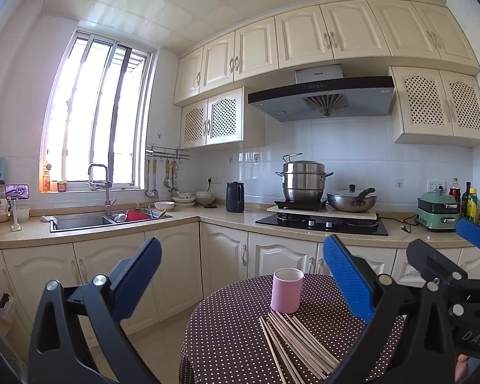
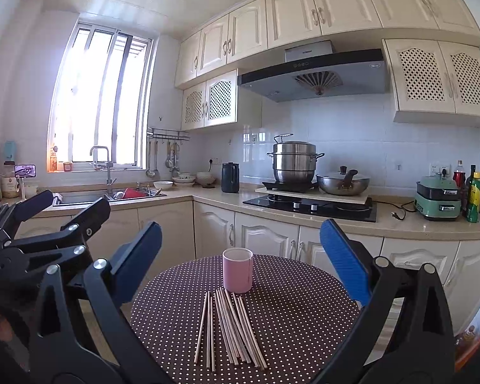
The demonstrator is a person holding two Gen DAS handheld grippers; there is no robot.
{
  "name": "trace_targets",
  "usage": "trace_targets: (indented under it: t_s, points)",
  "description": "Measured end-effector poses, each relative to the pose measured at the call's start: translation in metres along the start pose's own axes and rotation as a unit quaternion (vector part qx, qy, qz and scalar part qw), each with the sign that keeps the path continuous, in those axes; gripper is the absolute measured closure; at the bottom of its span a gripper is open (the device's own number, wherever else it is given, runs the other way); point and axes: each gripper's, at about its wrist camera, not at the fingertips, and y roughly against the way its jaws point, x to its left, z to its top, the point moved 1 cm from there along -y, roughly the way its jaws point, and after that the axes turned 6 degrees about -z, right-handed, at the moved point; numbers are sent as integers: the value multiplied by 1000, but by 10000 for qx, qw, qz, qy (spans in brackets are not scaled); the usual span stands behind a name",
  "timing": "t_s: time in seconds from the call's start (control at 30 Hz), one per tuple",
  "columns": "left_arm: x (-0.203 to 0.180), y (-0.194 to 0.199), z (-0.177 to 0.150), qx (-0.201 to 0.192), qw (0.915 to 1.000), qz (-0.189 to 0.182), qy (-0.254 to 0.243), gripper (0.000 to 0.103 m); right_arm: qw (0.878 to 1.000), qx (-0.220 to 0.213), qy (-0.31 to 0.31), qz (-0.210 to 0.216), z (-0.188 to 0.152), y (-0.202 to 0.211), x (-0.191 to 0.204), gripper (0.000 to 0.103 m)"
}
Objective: Organize utensils
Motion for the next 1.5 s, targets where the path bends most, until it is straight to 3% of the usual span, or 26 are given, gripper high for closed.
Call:
trace_targets:
  t_s: [0.8,1.5]
  points:
    - [3,-2,-4,88,9997,203,-80,4,9999,113,78,-31,-5,-6,6,6]
    - [-6,-45,-17,370,9989,194,-202,4,9996,241,124,0,-22,-41,1,6]
